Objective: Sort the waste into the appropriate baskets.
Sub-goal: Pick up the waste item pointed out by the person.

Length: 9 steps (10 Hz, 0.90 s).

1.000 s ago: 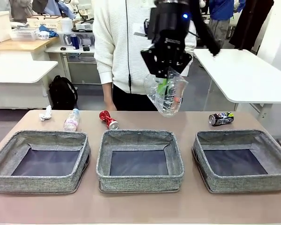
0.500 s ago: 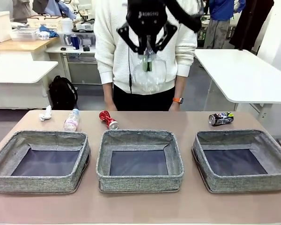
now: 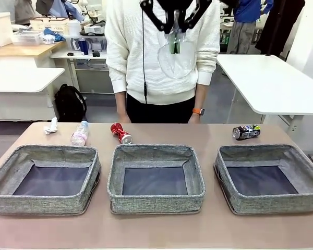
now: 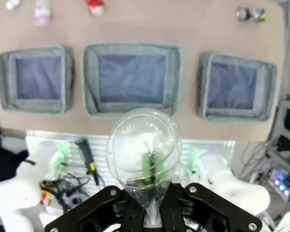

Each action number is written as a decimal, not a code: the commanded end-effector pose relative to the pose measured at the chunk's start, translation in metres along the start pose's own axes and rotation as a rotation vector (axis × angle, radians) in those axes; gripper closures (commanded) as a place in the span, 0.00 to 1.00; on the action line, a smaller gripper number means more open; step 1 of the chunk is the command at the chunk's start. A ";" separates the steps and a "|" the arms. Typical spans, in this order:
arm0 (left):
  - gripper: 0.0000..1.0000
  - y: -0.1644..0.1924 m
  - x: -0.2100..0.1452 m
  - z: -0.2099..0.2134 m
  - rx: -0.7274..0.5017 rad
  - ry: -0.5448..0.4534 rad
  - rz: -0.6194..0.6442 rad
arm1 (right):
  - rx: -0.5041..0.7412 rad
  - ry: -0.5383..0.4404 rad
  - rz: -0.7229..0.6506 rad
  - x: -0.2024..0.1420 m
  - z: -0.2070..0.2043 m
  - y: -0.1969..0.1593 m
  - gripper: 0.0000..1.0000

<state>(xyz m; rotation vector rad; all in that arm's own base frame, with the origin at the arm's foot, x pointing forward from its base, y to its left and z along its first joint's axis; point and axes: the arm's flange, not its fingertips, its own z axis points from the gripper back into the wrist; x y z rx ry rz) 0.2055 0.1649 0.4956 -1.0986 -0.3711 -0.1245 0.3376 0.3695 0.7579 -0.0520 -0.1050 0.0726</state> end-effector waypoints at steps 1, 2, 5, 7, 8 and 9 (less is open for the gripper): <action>0.00 -0.003 0.001 -0.001 -0.016 -0.011 -0.021 | -0.017 -0.057 -0.004 0.006 0.014 0.010 0.99; 0.00 -0.003 0.001 -0.001 -0.016 -0.011 -0.021 | 0.000 0.000 0.000 0.000 0.000 0.000 0.99; 0.00 -0.003 0.001 -0.001 -0.016 -0.011 -0.021 | 0.000 0.000 0.000 0.000 0.000 0.000 0.99; 0.00 -0.003 0.001 -0.001 -0.016 -0.011 -0.021 | 0.000 0.000 0.000 0.000 0.000 0.000 0.99; 0.00 -0.003 0.001 -0.001 -0.016 -0.011 -0.021 | 0.000 0.000 0.000 0.000 0.000 0.000 0.99; 0.00 -0.003 0.001 -0.001 -0.016 -0.011 -0.021 | 0.000 0.000 0.000 0.000 0.000 0.000 0.99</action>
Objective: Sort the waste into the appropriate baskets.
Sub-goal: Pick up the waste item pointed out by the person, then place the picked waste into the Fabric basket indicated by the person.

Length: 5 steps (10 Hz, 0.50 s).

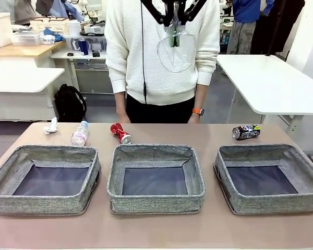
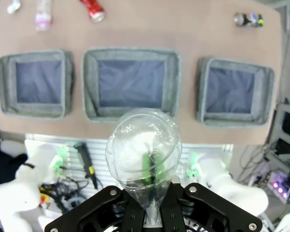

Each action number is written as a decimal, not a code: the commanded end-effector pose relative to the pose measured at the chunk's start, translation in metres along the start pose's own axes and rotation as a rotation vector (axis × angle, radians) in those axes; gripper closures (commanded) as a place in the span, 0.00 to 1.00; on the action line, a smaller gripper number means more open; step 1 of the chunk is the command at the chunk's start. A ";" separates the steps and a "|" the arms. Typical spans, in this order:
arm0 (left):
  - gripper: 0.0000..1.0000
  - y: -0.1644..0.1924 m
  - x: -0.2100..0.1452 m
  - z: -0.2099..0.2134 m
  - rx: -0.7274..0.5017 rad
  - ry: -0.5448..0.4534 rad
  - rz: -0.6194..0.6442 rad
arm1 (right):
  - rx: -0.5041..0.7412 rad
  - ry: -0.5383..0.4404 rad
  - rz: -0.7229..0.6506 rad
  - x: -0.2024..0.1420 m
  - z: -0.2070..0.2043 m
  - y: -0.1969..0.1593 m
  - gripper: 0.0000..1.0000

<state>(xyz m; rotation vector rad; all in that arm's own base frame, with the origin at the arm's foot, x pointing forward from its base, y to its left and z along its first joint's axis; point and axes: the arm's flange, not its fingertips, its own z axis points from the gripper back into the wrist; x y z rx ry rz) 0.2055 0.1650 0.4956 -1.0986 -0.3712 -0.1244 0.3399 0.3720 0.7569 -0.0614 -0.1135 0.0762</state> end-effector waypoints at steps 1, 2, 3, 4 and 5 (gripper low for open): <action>0.00 -0.003 0.001 -0.001 -0.016 -0.011 -0.021 | 0.009 0.008 -0.004 -0.002 0.001 -0.002 0.99; 0.00 -0.003 0.001 -0.001 -0.016 -0.011 -0.021 | 0.009 0.008 -0.004 -0.002 0.001 -0.002 0.99; 0.00 -0.003 0.001 -0.001 -0.016 -0.011 -0.021 | 0.009 0.008 -0.004 -0.002 0.001 -0.002 0.99; 0.00 -0.003 0.001 -0.001 -0.016 -0.011 -0.021 | 0.009 0.008 -0.004 -0.002 0.001 -0.002 0.99; 0.00 -0.003 0.001 -0.001 -0.016 -0.011 -0.021 | 0.009 0.008 -0.004 -0.002 0.001 -0.002 0.99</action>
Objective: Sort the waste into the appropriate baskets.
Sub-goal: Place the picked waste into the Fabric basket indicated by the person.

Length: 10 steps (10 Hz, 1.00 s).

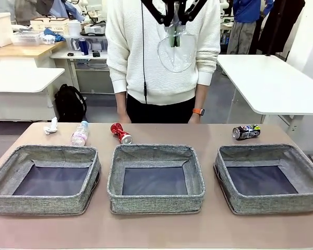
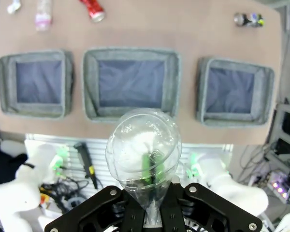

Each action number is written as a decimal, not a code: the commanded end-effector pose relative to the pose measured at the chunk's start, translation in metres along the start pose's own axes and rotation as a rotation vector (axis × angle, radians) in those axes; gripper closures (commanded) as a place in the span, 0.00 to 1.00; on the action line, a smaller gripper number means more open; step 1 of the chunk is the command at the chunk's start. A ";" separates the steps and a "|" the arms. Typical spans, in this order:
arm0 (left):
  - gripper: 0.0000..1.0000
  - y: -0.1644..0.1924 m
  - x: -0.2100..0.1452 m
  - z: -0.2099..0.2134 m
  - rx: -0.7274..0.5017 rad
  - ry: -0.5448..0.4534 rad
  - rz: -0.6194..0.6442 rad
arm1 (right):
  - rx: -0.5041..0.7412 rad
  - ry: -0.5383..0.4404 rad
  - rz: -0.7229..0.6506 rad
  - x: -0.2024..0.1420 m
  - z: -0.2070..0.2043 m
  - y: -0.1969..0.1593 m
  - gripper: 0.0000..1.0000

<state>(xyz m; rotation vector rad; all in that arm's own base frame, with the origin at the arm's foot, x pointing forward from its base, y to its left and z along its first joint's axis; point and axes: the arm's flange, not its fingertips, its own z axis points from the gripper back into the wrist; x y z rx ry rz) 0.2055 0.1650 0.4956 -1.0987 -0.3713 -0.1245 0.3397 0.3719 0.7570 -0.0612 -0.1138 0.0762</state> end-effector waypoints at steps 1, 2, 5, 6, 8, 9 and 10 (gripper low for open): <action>0.00 -0.003 0.001 -0.001 -0.016 -0.011 -0.020 | 0.009 0.009 -0.004 -0.002 0.001 -0.002 0.99; 0.00 -0.003 0.001 -0.001 -0.016 -0.011 -0.020 | 0.009 0.009 -0.004 -0.002 0.001 -0.002 0.99; 0.00 -0.003 0.001 -0.001 -0.016 -0.011 -0.020 | 0.009 0.009 -0.004 -0.002 0.001 -0.002 0.99; 0.00 -0.003 0.001 -0.001 -0.016 -0.011 -0.020 | 0.009 0.009 -0.004 -0.002 0.001 -0.002 0.99; 0.00 -0.003 0.001 -0.001 -0.016 -0.011 -0.020 | 0.009 0.009 -0.004 -0.002 0.001 -0.002 0.99; 0.00 -0.003 0.001 -0.001 -0.016 -0.011 -0.020 | 0.009 0.009 -0.004 -0.002 0.001 -0.002 0.99; 0.00 -0.003 0.001 -0.001 -0.016 -0.011 -0.020 | 0.009 0.009 -0.004 -0.002 0.001 -0.002 0.99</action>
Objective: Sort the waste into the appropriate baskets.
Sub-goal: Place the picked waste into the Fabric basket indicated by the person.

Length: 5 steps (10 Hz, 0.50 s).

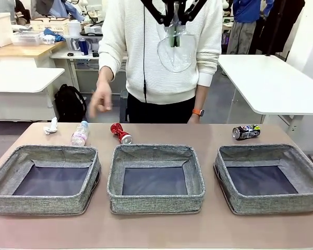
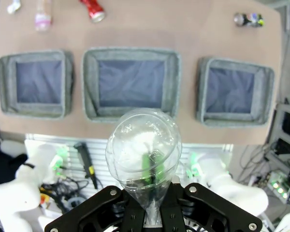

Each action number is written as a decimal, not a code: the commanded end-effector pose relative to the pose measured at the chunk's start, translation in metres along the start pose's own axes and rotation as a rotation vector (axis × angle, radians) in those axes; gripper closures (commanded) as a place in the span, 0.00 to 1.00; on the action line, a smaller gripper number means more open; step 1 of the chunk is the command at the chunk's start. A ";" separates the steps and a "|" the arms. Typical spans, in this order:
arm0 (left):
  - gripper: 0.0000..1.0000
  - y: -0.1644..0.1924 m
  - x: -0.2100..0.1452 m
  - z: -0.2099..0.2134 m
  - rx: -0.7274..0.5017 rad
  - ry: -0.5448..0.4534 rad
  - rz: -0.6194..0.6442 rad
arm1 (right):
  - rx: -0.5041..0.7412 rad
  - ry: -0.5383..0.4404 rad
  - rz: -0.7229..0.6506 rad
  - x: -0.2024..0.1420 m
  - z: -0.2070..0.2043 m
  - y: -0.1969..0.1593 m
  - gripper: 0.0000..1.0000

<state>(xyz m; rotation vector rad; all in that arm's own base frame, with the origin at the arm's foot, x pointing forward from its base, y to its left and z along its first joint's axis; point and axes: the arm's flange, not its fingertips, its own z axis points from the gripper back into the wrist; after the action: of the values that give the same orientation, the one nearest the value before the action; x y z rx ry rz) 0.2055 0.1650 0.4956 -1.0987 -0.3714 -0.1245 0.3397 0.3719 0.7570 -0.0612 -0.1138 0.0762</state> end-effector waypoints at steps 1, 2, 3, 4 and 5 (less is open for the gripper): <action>0.00 -0.003 0.001 -0.001 -0.016 -0.011 -0.020 | 0.009 0.009 -0.004 -0.002 0.001 -0.002 0.99; 0.00 -0.003 0.001 -0.001 -0.016 -0.011 -0.020 | 0.009 0.009 -0.004 -0.002 0.001 -0.002 0.99; 0.00 -0.003 0.001 -0.001 -0.016 -0.011 -0.020 | 0.009 0.009 -0.004 -0.002 0.001 -0.002 0.99; 0.00 -0.003 0.001 -0.001 -0.016 -0.011 -0.020 | 0.009 0.009 -0.004 -0.002 0.001 -0.002 0.99; 0.00 -0.003 0.001 -0.001 -0.016 -0.011 -0.020 | 0.009 0.009 -0.004 -0.002 0.001 -0.002 0.99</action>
<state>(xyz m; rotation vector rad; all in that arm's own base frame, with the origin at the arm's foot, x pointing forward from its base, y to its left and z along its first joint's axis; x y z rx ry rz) 0.2055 0.1650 0.4957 -1.0987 -0.3714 -0.1245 0.3397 0.3719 0.7570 -0.0612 -0.1138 0.0761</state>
